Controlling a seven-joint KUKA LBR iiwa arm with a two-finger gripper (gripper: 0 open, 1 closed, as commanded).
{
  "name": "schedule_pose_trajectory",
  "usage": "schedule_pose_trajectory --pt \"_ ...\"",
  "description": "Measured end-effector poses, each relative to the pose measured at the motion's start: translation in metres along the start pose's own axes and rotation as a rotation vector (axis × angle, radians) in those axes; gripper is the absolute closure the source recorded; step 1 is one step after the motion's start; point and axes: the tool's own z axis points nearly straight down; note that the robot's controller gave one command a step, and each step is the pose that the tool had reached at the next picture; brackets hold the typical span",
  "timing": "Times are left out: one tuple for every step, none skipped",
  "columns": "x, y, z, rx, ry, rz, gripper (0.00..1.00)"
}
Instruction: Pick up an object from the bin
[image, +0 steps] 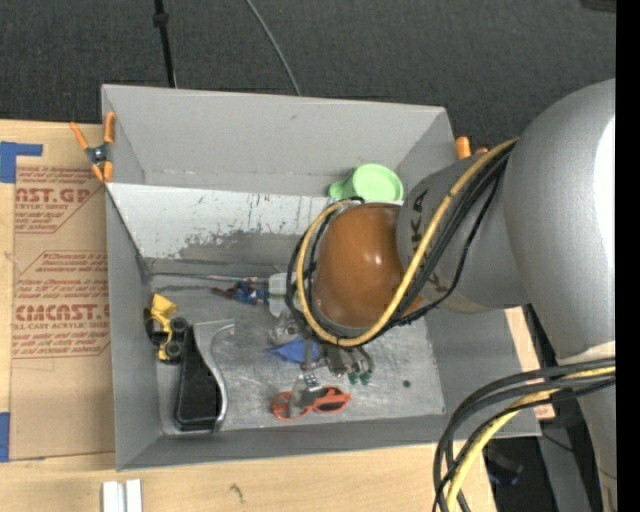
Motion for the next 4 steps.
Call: schedule_pose_trajectory --pt "-0.04 -0.037 -0.035 -0.003 -0.002 0.068 1.0" --pt "-0.04 -0.037 -0.035 -0.003 -0.002 0.068 0.0" --pt "-0.04 -0.037 -0.035 -0.003 -0.002 0.068 0.0" --pt "-0.047 -0.036 0.008 -0.003 -0.003 0.007 1.0"
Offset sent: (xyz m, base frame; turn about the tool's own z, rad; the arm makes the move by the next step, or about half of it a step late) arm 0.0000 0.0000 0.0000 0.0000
